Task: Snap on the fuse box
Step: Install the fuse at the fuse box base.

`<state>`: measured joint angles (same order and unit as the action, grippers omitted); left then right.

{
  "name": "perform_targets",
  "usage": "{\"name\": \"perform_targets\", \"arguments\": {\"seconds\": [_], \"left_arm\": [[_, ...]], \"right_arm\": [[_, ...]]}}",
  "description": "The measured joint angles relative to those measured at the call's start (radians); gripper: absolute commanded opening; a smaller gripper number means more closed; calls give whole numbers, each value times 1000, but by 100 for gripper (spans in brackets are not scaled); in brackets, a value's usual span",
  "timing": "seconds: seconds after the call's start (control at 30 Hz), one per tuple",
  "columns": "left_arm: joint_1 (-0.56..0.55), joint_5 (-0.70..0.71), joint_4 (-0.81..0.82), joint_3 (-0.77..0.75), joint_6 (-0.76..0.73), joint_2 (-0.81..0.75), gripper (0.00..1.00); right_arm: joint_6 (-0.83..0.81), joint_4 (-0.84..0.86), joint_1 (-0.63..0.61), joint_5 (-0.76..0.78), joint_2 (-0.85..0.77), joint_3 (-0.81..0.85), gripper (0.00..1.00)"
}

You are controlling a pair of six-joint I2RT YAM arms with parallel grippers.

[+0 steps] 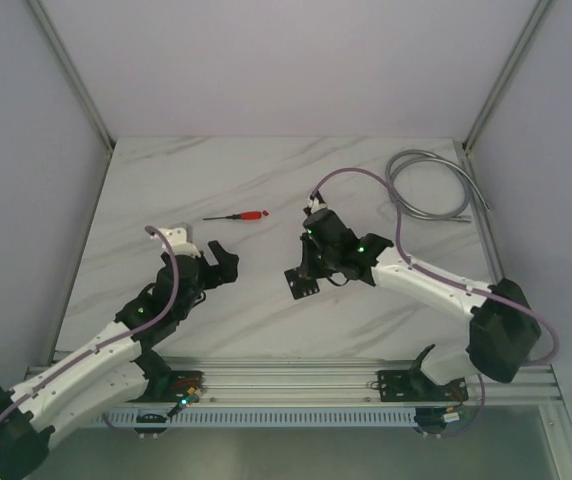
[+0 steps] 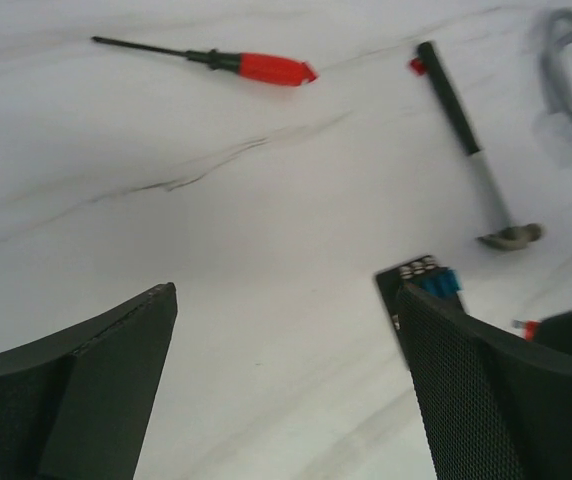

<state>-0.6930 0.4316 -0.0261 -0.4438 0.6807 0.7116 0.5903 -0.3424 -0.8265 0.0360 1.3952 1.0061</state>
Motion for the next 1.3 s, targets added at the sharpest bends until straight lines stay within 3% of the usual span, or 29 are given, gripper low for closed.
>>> {"name": "perform_targets", "arguments": {"seconds": [0.27, 0.53, 1.3], "left_arm": [[0, 100, -5, 1, -77, 140, 100], [13, 172, -13, 4, -98, 155, 100], [25, 202, -43, 4, -98, 155, 100]], "right_arm": [[-42, -209, -9, 65, 145, 95, 0], [-62, -307, -65, 138, 315, 222, 0], [-106, -394, -92, 231, 467, 368, 0]]}}
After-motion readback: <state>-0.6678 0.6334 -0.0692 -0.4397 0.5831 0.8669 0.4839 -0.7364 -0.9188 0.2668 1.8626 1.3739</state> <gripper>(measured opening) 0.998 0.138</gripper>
